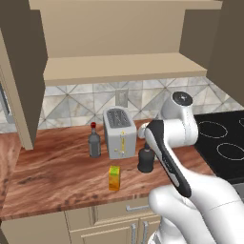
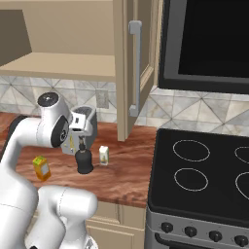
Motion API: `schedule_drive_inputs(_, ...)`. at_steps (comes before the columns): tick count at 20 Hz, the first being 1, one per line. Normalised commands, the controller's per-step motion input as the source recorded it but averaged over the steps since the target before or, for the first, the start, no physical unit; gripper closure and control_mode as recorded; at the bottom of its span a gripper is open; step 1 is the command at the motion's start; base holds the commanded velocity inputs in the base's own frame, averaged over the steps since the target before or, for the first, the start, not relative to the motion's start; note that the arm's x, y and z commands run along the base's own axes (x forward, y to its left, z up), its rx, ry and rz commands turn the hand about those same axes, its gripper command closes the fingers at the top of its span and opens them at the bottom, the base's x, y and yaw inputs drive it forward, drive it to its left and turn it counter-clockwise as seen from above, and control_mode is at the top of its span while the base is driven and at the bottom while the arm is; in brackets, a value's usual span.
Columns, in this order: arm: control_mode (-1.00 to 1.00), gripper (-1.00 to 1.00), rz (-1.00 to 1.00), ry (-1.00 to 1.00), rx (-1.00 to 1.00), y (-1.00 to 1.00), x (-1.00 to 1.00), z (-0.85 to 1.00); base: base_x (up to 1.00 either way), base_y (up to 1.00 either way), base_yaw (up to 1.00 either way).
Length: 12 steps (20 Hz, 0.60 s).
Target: Sort all alcoholic drinks to one cabinet, and non-alcoholic drinks to the other.
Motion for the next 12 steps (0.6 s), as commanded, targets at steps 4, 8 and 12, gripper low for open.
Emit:
schedule_drive_inputs(4, -1.0, -1.0, 0.0, -0.04, 0.0, 0.0, 0.02, -0.09, 0.0, 0.0, 0.0)
schedule_drive_inputs(8, -1.0, -1.0, 0.0, -0.04, 0.0, 0.0, 0.04, -0.13, 0.0, 0.0, 0.0)
schedule_drive_inputs(12, -1.0, -1.0, 0.0, -0.01, 0.0, 0.0, 0.0, -0.12, 0.0, 0.0, 0.0)
